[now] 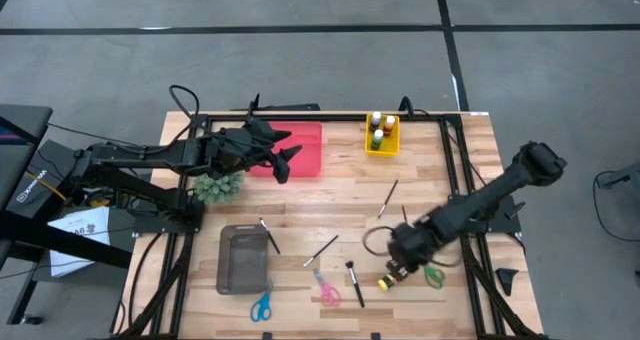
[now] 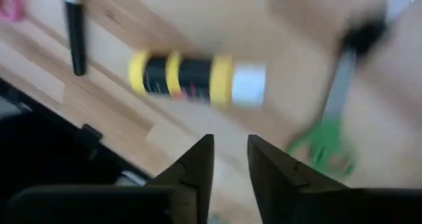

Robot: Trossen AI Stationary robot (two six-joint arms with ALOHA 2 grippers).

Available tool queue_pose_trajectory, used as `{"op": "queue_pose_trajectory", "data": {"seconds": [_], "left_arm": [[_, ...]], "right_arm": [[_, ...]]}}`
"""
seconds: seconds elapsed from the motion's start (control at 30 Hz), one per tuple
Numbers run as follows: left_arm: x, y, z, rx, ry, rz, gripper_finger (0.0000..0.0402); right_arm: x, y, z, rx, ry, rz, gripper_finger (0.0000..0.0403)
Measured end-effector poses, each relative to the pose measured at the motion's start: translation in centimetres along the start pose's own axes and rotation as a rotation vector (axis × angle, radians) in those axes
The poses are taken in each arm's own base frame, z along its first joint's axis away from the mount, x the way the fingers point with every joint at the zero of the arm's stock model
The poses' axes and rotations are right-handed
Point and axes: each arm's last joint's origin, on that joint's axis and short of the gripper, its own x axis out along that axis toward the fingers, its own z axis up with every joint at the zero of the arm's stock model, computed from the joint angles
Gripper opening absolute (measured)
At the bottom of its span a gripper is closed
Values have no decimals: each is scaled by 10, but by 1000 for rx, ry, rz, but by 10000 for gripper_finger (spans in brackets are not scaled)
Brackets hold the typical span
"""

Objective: Pick & Place Paint Supplies
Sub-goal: Put the yellow paint bottle into the yellow bin

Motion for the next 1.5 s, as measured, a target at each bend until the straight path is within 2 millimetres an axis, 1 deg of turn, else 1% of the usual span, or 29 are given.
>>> {"op": "queue_pose_trajectory", "data": {"seconds": [0.13,0.23,0.3,0.37,0.47,0.63,0.8,0.9,0.97,1.1,1.33,1.43,1.5], "left_arm": [[-1,-2,0,-37,-5,-8,232],[-2,-4,1,-40,-11,-18,232],[-2,-5,0,-39,-12,-23,232],[-2,-5,0,-39,-12,-24,232],[-2,-5,0,-40,-13,-24,232],[-2,-5,0,-40,-13,-24,232],[-2,-5,0,-40,-14,-24,232],[-2,-5,1,-41,-14,-23,232],[-2,-4,1,-41,-13,-24,232],[-1,-3,1,-43,-7,-40,232],[1,1,2,-48,-5,-35,232],[2,2,2,-50,0,-50,232],[2,2,2,-50,0,-51,232]], "right_arm": [[4,-3,-25,304,-16,93,138],[10,-10,-33,486,-52,102,181],[13,-13,-33,536,-64,64,211],[18,-13,-29,585,-69,39,237],[28,-8,-19,652,-76,19,259],[41,-6,-8,721,-98,-20,264],[43,-5,-7,735,-112,-19,264],[43,-6,-3,745,-140,-6,264],[47,-8,3,757,-156,14,264],[55,-8,13,763,-159,121,264],[51,-9,18,739,-228,160,264],[50,-6,18,735,-212,194,264],[48,1,14,719,-194,227,264]]}}
